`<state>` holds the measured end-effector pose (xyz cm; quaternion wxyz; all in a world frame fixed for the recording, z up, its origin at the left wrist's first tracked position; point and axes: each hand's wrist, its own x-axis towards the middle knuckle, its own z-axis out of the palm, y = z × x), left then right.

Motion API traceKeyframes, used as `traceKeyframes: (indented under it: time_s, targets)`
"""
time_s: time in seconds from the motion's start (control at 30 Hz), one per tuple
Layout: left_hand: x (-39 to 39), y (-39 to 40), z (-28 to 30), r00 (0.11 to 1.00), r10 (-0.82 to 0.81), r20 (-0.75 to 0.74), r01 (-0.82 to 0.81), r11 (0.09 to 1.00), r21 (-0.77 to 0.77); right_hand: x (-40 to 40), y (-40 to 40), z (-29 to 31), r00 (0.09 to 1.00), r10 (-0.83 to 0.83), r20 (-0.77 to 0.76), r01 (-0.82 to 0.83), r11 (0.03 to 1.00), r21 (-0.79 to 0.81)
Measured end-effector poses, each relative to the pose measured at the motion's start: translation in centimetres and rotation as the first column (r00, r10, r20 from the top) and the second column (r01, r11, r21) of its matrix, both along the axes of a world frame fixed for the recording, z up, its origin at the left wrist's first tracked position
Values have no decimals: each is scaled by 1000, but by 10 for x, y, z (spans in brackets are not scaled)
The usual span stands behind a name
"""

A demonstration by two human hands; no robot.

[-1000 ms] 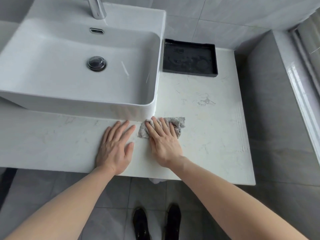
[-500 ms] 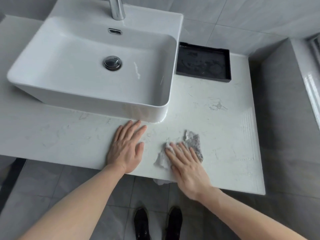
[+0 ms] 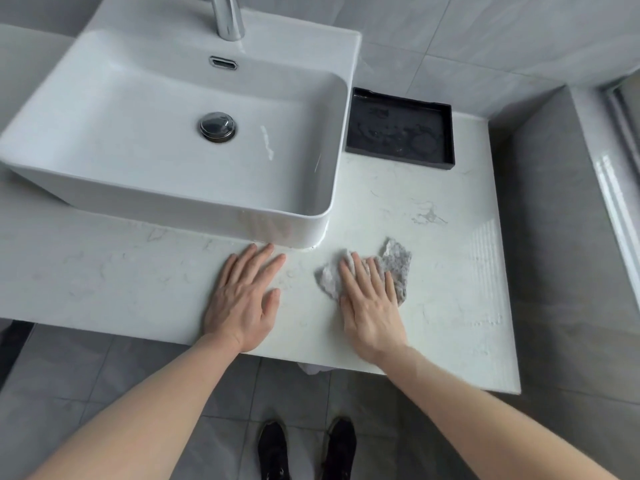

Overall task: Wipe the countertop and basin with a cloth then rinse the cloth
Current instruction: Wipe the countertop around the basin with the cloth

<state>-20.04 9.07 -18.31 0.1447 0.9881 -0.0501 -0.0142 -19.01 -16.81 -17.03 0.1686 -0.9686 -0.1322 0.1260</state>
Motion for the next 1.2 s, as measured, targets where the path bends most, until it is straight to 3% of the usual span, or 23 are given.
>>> traceKeyframes:
  time_s: [0.17, 0.43, 0.5, 0.67, 0.77, 0.93, 1.07, 1.2]
  targets:
    - [0, 0, 2, 1000, 3, -18, -3, 1000, 6, -73, -11, 10, 989, 139, -56, -142, 988, -67]
    - [-1, 1, -1, 1000, 2, -5, -2, 1000, -4, -20, -35, 12, 966, 251, -63, -255, 964, -76]
    - [-1, 2, -4, 1000, 5, -2, -5, 1000, -7, 4, -40, 4, 980, 192, -45, -195, 978, -70]
    - [-1, 1, -7, 1000, 5, 12, -5, 1000, -15, 109, -39, 0, 991, -132, -12, 132, 990, -46]
    - [-1, 0, -7, 1000, 10, 15, -10, 1000, -14, 136, -27, -2, 983, -182, 2, 182, 982, -51]
    - [-1, 0, -5, 1000, 8, 3, -8, 1000, -11, 73, -13, -7, 994, 107, 33, -105, 994, -43]
    - [0, 1, -2, 1000, -1, -2, 1, 1000, -1, 7, -22, 1, 925, 381, -6, -380, 922, -80]
    - [0, 0, -1, 1000, 1, -8, -1, 1000, -5, 27, -32, -3, 906, 423, 15, -420, 903, -93]
